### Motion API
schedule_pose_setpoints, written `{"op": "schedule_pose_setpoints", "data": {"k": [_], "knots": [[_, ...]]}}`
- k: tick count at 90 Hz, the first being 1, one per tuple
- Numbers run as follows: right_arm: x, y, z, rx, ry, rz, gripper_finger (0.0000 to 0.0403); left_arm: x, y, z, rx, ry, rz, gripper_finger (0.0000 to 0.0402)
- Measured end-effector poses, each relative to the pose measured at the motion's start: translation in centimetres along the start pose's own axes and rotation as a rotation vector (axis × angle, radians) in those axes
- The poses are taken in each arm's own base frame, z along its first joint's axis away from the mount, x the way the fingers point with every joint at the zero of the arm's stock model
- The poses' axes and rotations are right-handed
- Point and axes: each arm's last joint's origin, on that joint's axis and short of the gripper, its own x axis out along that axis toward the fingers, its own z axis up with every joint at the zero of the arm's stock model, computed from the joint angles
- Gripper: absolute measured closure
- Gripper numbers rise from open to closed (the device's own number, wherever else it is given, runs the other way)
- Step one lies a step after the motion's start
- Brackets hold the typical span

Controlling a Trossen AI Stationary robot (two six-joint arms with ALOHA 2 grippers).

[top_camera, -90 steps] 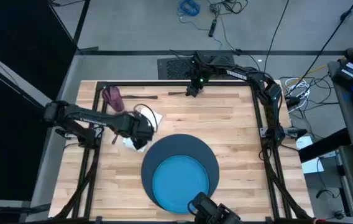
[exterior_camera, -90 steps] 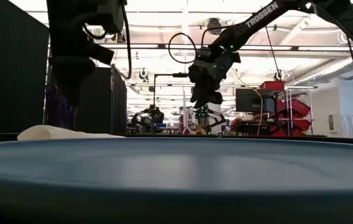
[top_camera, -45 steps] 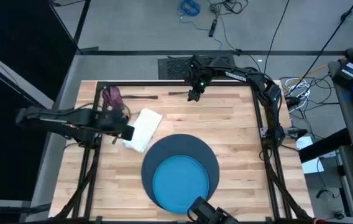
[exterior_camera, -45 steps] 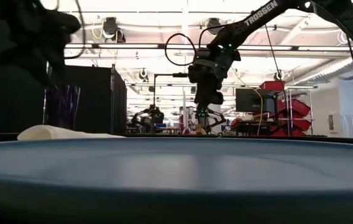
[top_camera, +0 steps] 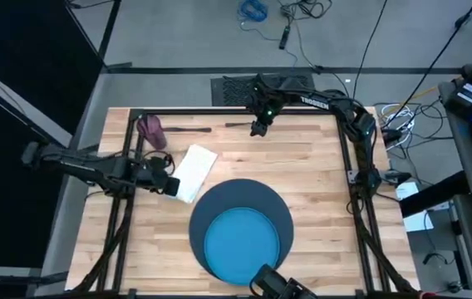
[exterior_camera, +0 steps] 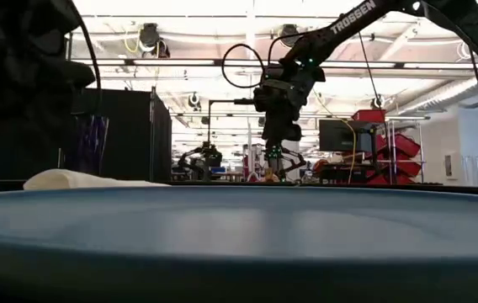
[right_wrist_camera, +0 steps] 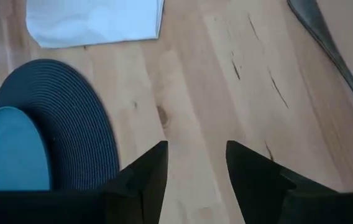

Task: Set table place
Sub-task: Fold the white table napkin

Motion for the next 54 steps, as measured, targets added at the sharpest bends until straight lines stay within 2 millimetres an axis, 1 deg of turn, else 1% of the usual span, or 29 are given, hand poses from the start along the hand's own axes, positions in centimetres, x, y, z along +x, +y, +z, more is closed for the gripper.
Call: {"op": "schedule_pose_setpoints", "data": {"k": [19, 54], "knots": [[0.0, 0.0, 0.1, -0.003, -0.005, -0.001, 0.0255, 0.3, -0.5, -0.4, 0.025, 0.018, -0.031, 0.0210], [0.0, 0.0, 0.1, -0.003, -0.005, -0.001, 0.0255, 1.9, -1.1, -1.2, 0.055, 0.066, 0.064, 0.0210]]}}
